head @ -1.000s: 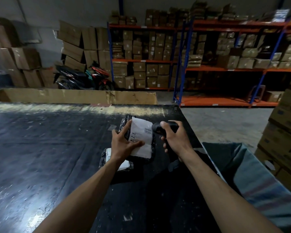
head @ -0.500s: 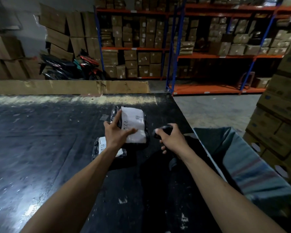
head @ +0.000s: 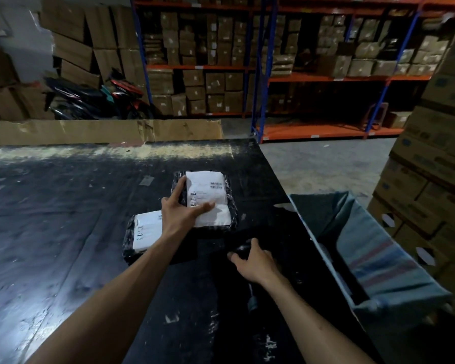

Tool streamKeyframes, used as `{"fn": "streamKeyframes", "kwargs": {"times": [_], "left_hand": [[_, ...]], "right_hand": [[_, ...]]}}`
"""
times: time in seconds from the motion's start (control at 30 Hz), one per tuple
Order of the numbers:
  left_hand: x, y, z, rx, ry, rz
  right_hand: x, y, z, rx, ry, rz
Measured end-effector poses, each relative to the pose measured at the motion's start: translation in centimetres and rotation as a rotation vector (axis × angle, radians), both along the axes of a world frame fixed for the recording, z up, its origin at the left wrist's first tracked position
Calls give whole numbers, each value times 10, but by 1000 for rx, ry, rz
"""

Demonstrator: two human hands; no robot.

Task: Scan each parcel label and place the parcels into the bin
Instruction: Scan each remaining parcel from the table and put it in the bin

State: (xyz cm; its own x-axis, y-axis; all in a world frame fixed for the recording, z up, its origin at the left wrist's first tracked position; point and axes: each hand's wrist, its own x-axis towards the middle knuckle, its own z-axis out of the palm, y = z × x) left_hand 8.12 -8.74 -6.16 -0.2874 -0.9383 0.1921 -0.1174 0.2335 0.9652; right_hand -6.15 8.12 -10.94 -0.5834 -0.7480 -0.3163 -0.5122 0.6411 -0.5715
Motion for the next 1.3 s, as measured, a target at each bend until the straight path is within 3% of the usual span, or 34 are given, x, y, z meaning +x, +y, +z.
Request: {"fn": "streamKeyframes", "kwargs": {"times": [0.07,0.23,0.5,0.6,0.7,0.8,0.9,1.03,1.3], "left_hand": [[-17,3,-2,13,16,-22],[-77,11,-3,44,101,-89],[-216,74,-9,131,143,-312],[-261,90,-17,126,-9,-433],[-296,91,-45,95,-317,-452],[-320,84,-79,-141,-814,-380],[-331,72,-112,-356,-1066,-418],[-333,64,-135,-504,-1158,-393],[-332,67,-134,-513,-1179,-400]], "right_hand": [[-16,0,12,-7,33,9],[-89,6,55,-442,-177,-100],[-201,24,54,-679,-284,-144],[-257,42,33,-700,-309,-254],[-315,63,10,-664,-414,-369],[-362,77,-21,-620,-433,-418],[-391,81,-59,-506,-396,-369],[-410,67,-111,-366,-397,-308],[-399,4,-198,-231,-480,-161]]}}
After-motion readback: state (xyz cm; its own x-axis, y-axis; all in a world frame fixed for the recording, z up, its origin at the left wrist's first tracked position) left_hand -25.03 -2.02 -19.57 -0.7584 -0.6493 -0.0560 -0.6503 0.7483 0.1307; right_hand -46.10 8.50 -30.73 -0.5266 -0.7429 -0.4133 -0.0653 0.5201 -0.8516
